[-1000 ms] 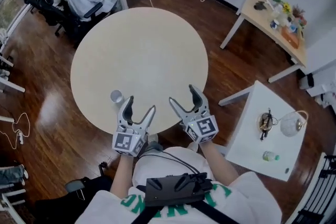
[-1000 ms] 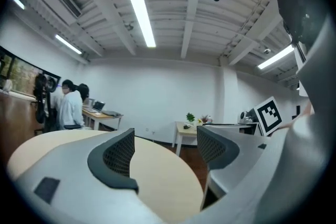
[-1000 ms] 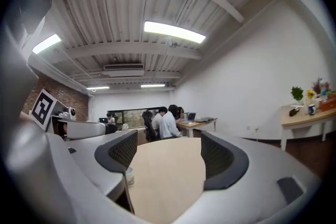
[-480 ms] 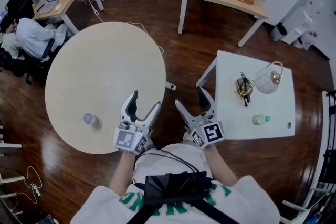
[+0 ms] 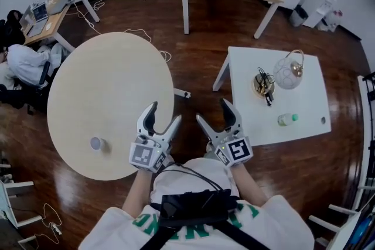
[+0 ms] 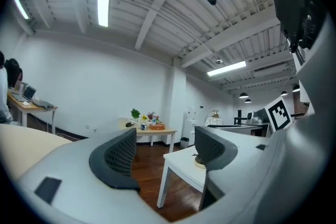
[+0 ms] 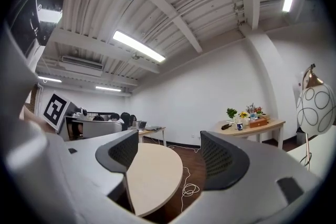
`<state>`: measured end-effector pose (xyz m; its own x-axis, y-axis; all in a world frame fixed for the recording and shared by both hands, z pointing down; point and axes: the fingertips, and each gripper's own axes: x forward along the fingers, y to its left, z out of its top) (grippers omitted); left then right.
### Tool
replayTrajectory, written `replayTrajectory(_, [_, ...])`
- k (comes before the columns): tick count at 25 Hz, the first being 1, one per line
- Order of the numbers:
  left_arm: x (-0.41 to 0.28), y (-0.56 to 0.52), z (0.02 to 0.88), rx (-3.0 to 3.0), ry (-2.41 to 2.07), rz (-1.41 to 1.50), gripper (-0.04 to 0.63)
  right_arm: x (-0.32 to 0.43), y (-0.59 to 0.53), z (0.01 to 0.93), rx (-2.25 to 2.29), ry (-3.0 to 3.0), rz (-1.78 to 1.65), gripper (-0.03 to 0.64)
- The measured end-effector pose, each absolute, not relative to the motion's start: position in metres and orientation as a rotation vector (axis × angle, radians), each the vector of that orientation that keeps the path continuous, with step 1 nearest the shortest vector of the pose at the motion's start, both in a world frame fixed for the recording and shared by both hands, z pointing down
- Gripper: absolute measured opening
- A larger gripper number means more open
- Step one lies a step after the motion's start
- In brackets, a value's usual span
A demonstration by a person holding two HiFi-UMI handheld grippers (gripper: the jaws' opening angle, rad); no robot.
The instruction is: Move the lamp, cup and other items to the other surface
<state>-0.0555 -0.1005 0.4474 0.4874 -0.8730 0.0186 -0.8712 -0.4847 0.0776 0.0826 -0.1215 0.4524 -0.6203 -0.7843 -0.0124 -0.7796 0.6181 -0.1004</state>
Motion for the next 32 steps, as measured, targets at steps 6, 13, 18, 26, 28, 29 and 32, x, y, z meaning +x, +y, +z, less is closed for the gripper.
replayTrajectory(6, [-0.035,-0.105,0.449,2.656,-1.484,-0.026,0.337,0.106,-0.121,0.453,-1.400,2.735,-0.143,0.383])
replayTrajectory(13, [0.008,-0.113,0.456,2.723,-1.352,0.003,0.337,0.153,-0.113,0.467,-1.548,2.686,-0.149,0.383])
replayTrajectory(18, [0.057,-0.119,0.477,2.782,-1.192,0.050,0.337,0.213,-0.095,0.498,-1.735,2.617,-0.221,0.383])
replayTrajectory(26, [0.177,-0.114,0.502,2.896,-0.825,0.124,0.336,0.337,-0.051,0.532,-2.104,2.346,-0.406,0.380])
replayTrajectory(28, [0.207,-0.110,0.507,2.906,-0.732,0.139,0.334,0.369,-0.041,0.543,-2.193,2.275,-0.425,0.379])
replayTrajectory(29, [0.220,-0.108,0.509,2.910,-0.683,0.147,0.334,0.382,-0.036,0.548,-2.232,2.237,-0.438,0.377])
replayTrajectory(32, [0.254,-0.100,0.512,2.949,-0.553,0.163,0.334,0.412,-0.022,0.557,-2.310,2.139,-0.488,0.374])
